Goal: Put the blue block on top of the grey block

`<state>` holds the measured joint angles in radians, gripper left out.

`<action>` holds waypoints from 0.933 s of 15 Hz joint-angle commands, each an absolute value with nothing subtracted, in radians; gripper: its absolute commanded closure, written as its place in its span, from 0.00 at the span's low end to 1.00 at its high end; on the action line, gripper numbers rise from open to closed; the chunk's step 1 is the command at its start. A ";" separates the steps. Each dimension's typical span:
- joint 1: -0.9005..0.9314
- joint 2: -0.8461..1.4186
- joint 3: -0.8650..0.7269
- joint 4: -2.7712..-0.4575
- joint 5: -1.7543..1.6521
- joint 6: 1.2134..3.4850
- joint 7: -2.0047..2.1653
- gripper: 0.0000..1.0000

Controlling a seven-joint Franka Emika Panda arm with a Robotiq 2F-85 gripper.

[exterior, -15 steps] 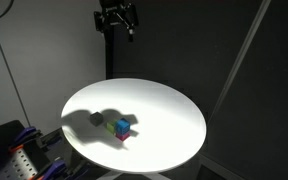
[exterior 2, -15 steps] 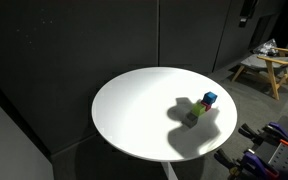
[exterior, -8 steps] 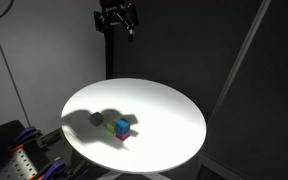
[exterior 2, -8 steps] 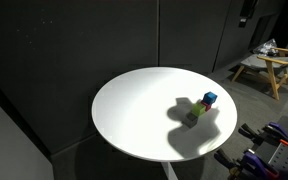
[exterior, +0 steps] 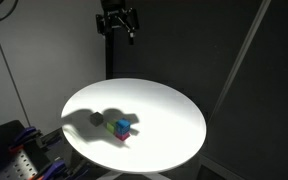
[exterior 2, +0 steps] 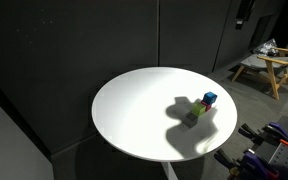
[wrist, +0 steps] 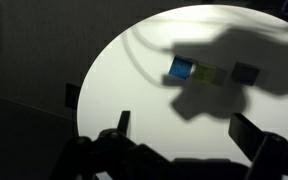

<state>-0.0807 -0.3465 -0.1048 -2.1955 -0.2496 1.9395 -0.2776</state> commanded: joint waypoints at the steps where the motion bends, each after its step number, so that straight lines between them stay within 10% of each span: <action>1: -0.063 -0.299 -0.126 -2.145 -0.178 1.958 -0.300 0.00; 14: -0.069 -0.085 -0.128 -2.071 0.061 2.121 -0.319 0.00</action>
